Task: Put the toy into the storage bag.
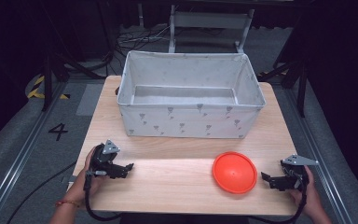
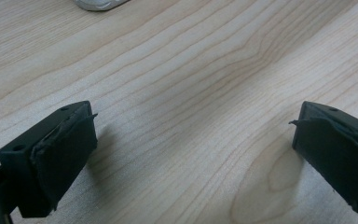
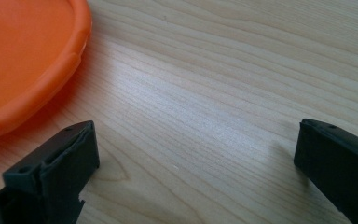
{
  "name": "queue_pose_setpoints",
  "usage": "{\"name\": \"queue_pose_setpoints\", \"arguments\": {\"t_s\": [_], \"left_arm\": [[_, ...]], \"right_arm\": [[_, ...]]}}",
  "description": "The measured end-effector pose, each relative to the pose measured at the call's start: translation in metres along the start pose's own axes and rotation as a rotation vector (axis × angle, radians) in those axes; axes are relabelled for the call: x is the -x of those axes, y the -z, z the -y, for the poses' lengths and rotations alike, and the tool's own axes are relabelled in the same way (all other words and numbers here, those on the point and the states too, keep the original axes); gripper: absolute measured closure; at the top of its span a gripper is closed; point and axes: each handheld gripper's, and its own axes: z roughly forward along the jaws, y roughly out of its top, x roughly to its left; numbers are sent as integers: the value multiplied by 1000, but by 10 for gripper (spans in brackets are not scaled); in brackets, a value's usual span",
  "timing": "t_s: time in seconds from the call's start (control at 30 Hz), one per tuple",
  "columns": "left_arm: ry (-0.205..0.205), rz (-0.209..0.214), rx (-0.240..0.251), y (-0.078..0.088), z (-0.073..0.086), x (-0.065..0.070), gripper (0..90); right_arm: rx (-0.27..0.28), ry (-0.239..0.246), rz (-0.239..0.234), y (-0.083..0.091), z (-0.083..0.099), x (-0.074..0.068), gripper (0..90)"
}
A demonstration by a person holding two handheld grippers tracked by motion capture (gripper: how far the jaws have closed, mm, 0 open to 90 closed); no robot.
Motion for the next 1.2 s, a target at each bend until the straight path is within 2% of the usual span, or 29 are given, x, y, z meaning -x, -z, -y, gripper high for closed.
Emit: {"name": "queue_pose_setpoints", "arguments": {"t_s": [0.23, 0.33, 0.5, 0.6, 0.67, 0.73, 0.8, 0.83, 0.93, 1.0, 1.07, 1.2], "left_arm": [[-25, 12, 2, 3, 3, -2, 2], [-41, 34, -3, 5, 6, -4, 2], [-41, 37, -1, 5, 6, -4, 2], [-42, 39, -2, 5, 6, -5, 1], [-44, 37, -3, 5, 6, -5, 1], [-42, 38, -2, 5, 6, -5, 1], [-41, 38, -2, 5, 6, -4, 1], [-41, 38, -2, 5, 6, -4, 1], [-42, 38, -2, 5, 6, -4, 1], [-41, 37, -2, 5, 6, -4, 1], [-43, 36, -2, 5, 6, -5, 1], [-42, 34, -1, 5, 6, -4, 1]], "right_arm": [[1, 24, -19, 1, 1, 2, 4], [0, 29, -28, 1, 1, 3, 4], [-9, 44, -43, 4, 2, 3, 15], [-2, 49, -44, 8, 3, -1, 111], [-16, 56, -49, 9, 1, -3, 168], [-36, 69, -68, 9, -2, -3, 160], [-22, 77, -111, 10, -5, -4, 185], [-8, 82, -148, 11, -8, -5, 181], [9, 110, -163, 16, -17, -11, 203], [17, 120, -192, 17, -24, -15, 203], [21, 149, -204, 18, -33, -21, 205], [5, 201, -246, 7, -52, -37, 193]]}}
